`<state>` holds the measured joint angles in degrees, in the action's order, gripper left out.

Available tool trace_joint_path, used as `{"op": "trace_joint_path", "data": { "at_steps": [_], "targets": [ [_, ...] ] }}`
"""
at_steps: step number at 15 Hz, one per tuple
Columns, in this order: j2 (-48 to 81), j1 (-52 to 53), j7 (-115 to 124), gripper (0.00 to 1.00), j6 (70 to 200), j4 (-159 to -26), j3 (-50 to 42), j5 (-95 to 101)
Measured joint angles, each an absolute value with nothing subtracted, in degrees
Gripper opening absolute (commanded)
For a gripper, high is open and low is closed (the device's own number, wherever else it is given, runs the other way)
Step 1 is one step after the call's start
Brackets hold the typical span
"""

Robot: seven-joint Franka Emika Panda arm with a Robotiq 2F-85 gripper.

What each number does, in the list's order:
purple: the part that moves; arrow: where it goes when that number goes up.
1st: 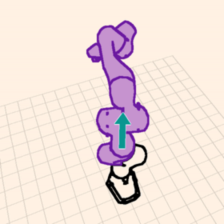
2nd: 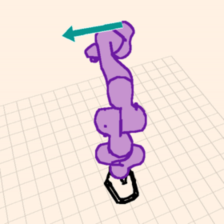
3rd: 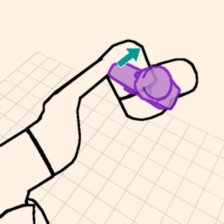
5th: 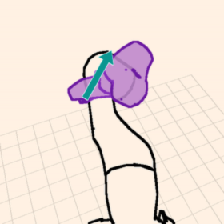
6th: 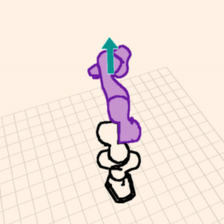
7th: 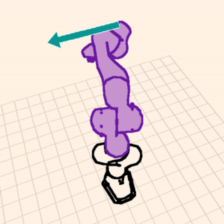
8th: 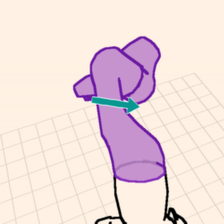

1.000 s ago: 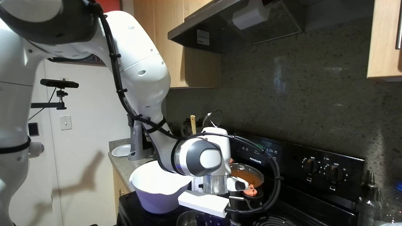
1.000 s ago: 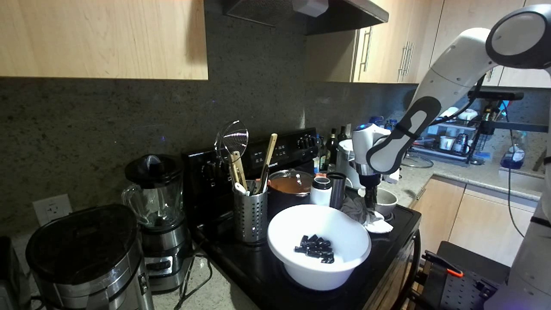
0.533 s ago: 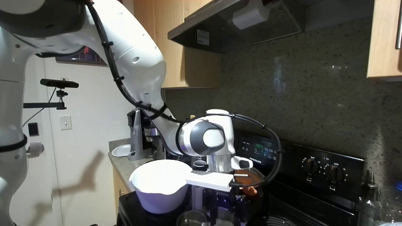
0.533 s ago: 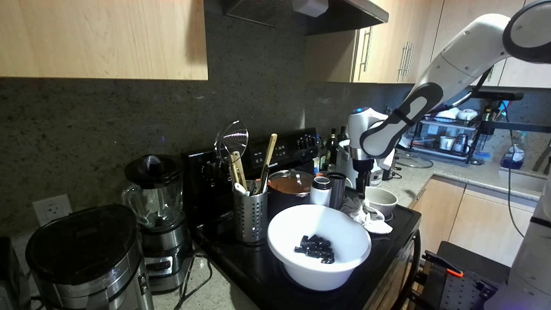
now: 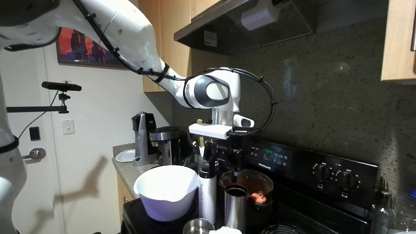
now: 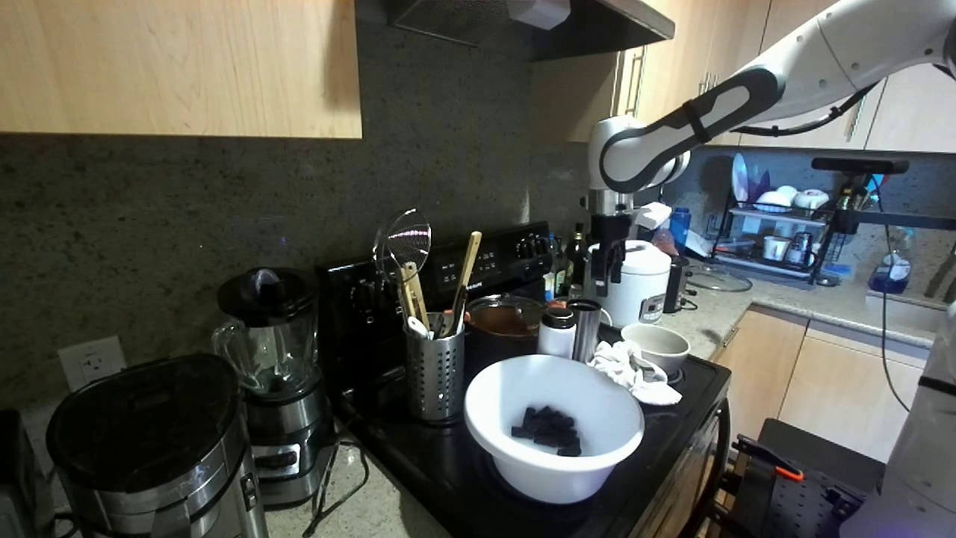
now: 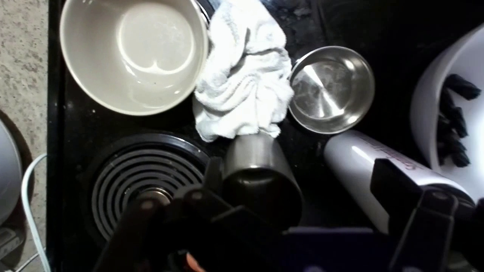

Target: Put the bowl on the right plate of the stove

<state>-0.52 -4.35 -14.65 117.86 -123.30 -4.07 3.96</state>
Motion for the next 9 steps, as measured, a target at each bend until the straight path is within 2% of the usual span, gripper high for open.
{"op": "trace_joint_path", "data": {
  "at_steps": [9],
  "targets": [
    [-2.0, -3.9, -15.4, 1.00, 112.1, -119.1, -3.9, -3.4]
  ]
}}
